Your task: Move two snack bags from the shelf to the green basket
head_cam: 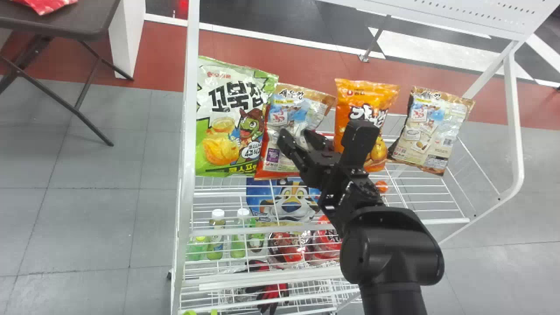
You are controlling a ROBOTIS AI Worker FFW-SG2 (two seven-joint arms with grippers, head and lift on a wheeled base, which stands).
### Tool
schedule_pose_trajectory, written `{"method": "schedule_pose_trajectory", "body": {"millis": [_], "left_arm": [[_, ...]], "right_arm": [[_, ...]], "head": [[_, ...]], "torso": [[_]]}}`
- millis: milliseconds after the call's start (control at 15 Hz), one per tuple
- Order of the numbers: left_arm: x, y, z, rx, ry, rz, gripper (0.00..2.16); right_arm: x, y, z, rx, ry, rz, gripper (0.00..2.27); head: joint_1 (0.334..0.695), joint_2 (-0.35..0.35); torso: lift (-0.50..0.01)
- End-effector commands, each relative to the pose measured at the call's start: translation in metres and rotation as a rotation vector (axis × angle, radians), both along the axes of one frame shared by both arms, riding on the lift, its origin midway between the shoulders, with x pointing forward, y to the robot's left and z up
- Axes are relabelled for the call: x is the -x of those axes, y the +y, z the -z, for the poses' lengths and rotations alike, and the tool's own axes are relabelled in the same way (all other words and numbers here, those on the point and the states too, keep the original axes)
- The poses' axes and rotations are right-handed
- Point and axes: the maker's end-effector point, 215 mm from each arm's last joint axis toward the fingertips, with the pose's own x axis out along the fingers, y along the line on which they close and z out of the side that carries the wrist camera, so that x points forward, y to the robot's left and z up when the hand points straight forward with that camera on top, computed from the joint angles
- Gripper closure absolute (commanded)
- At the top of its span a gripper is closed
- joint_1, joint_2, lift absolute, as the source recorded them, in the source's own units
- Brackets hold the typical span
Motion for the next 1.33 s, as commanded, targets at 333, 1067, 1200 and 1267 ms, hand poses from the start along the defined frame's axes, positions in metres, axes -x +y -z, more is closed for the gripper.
{"method": "schedule_pose_trajectory", "body": {"millis": [333,1067,1200,1267], "left_arm": [[0.002,-0.002,-0.001,0.009,0.002,0.004,2.15],[0.011,-0.005,-0.002,0.014,0.009,0.014,2.15],[0.012,-0.006,-0.001,0.011,0.01,0.018,2.15],[0.012,-0.007,-0.002,0.012,0.007,0.019,2.15]], "right_arm": [[0.016,-0.019,-0.023,0.067,-0.084,0.074,2.01],[0.009,-0.052,-0.036,0.088,-0.112,0.135,2.01],[0.012,-0.056,-0.036,0.071,-0.113,0.138,2.01],[0.014,-0.055,-0.036,0.07,-0.112,0.133,2.01]], "head": [[0.695,-0.35],[0.695,-0.35],[0.695,-0.35],[0.695,-0.35]], "torso": [[-0.014],[-0.014],[-0.014],[-0.014]]}}
